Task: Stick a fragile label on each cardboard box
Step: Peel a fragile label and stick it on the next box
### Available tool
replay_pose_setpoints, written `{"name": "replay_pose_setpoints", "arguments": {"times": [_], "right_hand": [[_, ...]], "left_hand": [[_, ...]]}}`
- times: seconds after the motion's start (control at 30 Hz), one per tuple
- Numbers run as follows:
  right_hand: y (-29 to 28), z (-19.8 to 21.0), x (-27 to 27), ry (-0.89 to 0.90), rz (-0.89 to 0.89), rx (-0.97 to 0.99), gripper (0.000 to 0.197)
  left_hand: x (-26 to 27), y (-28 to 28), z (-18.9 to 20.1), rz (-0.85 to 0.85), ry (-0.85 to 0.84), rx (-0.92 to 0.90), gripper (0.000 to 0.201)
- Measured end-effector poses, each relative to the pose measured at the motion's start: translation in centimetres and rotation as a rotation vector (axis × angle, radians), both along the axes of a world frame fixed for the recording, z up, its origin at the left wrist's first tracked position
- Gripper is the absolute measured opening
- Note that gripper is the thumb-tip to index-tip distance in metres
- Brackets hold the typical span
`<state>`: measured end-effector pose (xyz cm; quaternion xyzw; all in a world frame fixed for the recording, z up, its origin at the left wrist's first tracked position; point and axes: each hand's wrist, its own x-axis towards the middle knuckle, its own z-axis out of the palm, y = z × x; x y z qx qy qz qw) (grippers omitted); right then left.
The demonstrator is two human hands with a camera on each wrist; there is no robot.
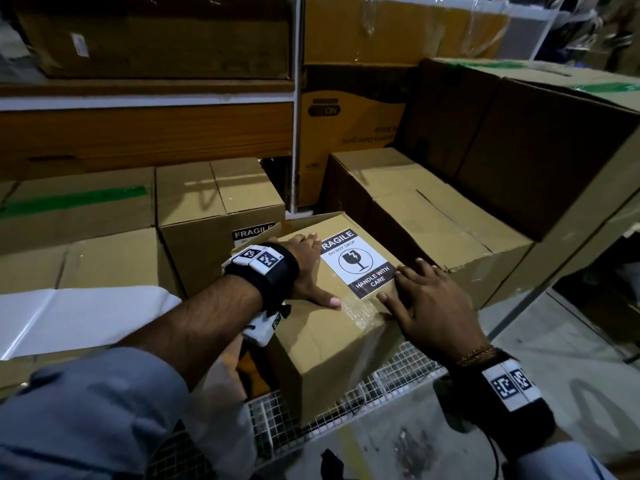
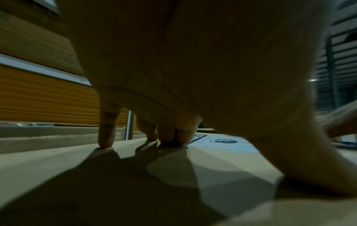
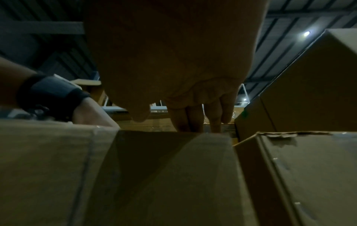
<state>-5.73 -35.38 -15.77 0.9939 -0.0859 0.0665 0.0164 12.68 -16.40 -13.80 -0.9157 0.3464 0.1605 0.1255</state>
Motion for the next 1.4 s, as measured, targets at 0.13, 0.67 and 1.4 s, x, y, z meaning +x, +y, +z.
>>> {"name": "replay_pose_setpoints", "arguments": {"times": [0.13,0.67,1.4], "right_hand": [[2.3,-0.1,0.4,-0.034,0.135,0.114,0.065],[3.0,2.8,7.4,0.283,0.102,0.259,0.044],[3.2,0.9,9.1,0.365,0.268,0.052,0.068]], "left_hand": [[-0.1,-0.1,0.1,0.007,0.006,0.007,0.144],[-0.1,0.2,-0.3,-0.007,-0.029,-0.017,0.144],[-1.4,-0.3,0.6,0.0,-0.082,0.036,0.144]]}}
